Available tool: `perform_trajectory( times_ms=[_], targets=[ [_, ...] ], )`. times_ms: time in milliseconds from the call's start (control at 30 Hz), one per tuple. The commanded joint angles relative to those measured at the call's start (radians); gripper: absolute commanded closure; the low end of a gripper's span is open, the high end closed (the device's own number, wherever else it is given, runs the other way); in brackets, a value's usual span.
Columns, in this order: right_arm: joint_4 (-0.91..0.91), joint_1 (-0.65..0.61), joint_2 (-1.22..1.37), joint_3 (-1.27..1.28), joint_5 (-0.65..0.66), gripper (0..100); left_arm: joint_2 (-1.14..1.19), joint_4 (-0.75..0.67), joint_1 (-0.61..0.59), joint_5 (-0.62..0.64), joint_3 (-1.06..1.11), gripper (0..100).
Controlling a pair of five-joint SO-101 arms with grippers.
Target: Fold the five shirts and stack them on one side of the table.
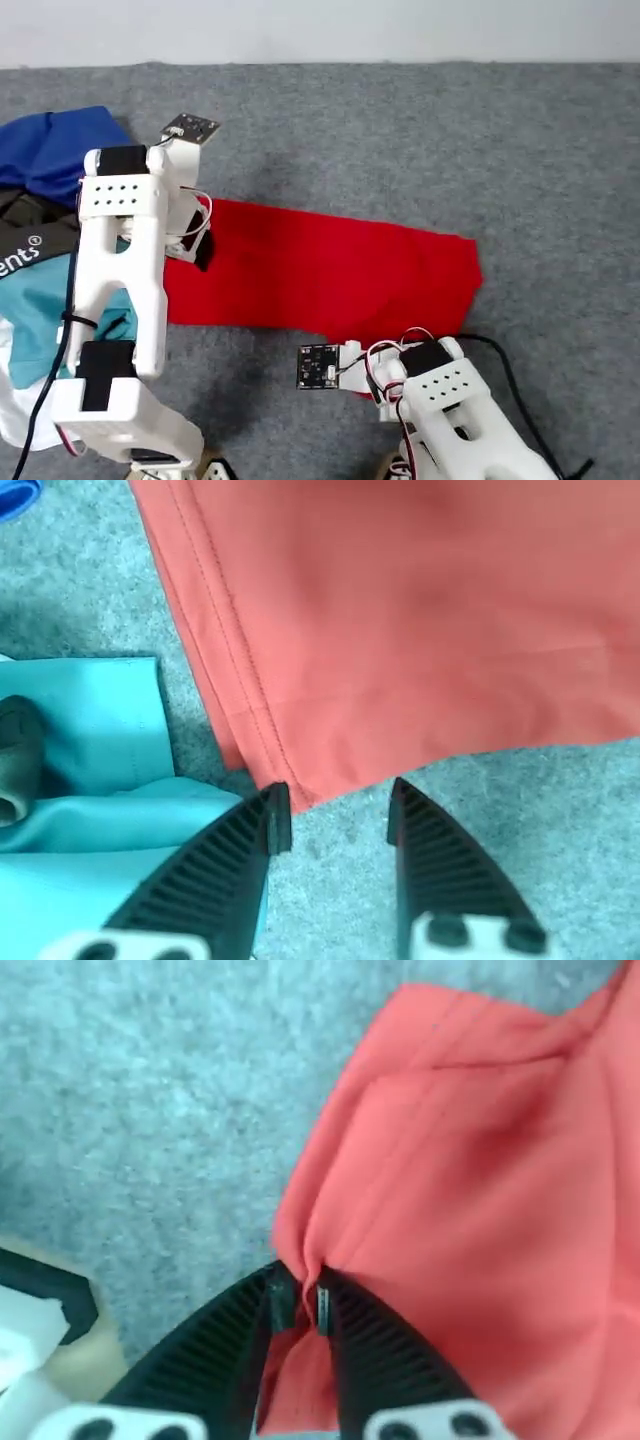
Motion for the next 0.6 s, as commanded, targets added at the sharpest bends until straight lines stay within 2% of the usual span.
perform_trajectory(
  times_ms=[0, 200, 300, 567],
  targets=[
    [0.01, -0.002, 0.013, 0.02, 0.008, 98.9, -0.043, -0.005, -0.003, 0.009, -0.002, 84],
    [0.177, 0.002, 0.013, -0.21, 0.008, 98.8, -0.043, -0.005, -0.003, 0.009, -0.002, 84],
    [0.189, 0.05, 0.013, -0.315, 0.011, 98.8, -0.043, -0.005, -0.003, 0.009, -0.002, 84],
    [-0.002, 0.163, 0.022, -0.396, 0.009, 98.8, -0.043, -0.005, -0.003, 0.009, -0.002, 84]
  ],
)
